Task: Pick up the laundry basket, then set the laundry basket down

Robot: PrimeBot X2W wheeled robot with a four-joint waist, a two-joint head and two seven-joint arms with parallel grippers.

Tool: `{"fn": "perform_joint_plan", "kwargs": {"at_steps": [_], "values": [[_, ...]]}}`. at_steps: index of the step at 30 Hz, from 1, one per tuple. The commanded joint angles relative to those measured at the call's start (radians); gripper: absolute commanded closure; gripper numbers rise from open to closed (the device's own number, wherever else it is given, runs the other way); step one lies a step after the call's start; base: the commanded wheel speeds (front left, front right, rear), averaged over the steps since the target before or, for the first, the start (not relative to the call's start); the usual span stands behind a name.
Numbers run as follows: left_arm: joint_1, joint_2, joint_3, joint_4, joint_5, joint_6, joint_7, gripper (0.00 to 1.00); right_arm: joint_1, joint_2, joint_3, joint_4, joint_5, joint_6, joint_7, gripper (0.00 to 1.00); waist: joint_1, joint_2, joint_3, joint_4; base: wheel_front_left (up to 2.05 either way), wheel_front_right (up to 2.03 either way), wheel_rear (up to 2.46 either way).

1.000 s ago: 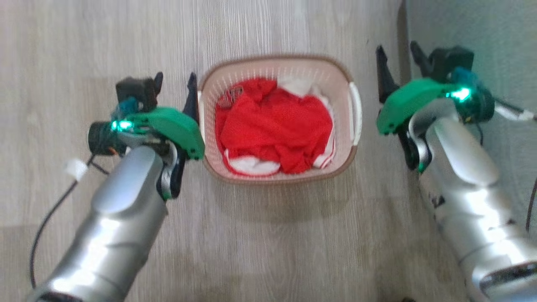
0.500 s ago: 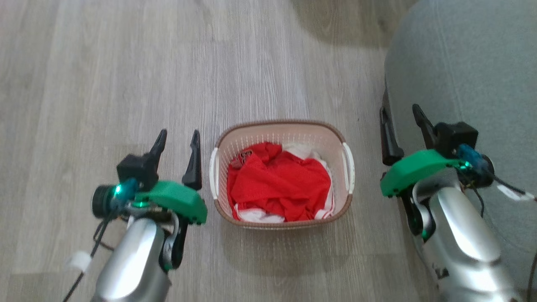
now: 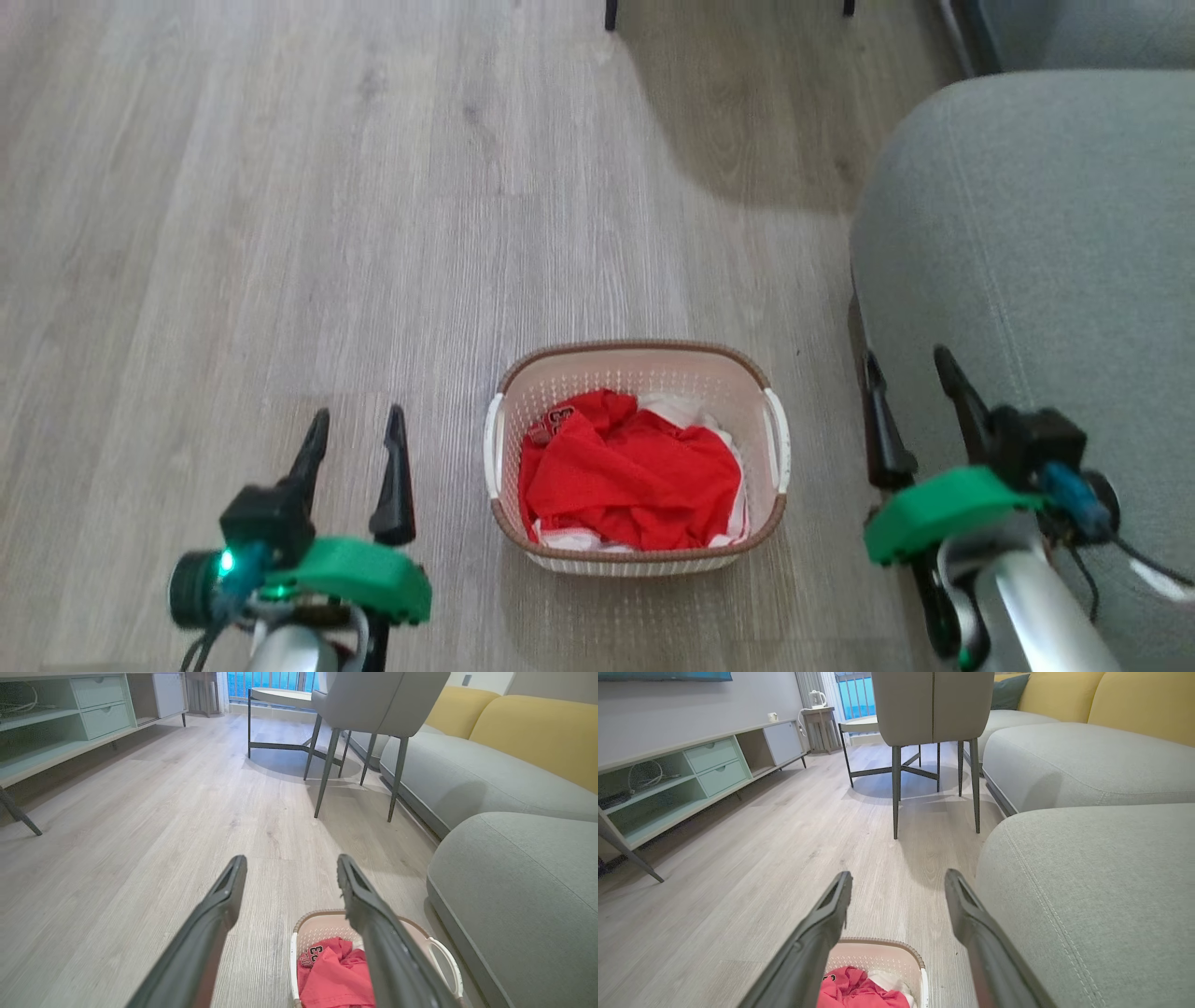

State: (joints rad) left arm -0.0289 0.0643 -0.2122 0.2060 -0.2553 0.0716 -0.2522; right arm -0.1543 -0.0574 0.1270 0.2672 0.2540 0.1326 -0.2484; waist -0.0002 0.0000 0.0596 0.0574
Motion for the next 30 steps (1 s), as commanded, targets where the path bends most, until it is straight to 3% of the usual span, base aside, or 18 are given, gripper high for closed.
{"fn": "perform_joint_plan", "kwargs": {"at_steps": [1, 13, 30], "values": [[-0.016, 0.002, 0.040, -0.043, 0.008, 0.006, -0.009, 0.00, -0.003, 0.007, 0.015, -0.046, -0.009, -0.002, -0.013, 0.00, 0.0002, 0.0000, -0.014, 0.002, 0.00, 0.00, 0.00], [0.138, -0.008, 0.088, -0.118, 0.029, 0.014, -0.010, 0.00, 0.158, 0.007, -0.013, -0.178, -0.009, -0.002, -0.013, 0.00, 0.0002, 0.0000, -0.074, -0.007, 0.00, 0.00, 0.00], [0.172, -0.012, 0.095, -0.121, 0.043, 0.005, -0.010, 0.00, 0.198, 0.007, -0.014, -0.187, 0.001, -0.002, -0.013, 0.00, 0.0002, 0.0000, -0.102, -0.012, 0.00, 0.00, 0.00]]}}
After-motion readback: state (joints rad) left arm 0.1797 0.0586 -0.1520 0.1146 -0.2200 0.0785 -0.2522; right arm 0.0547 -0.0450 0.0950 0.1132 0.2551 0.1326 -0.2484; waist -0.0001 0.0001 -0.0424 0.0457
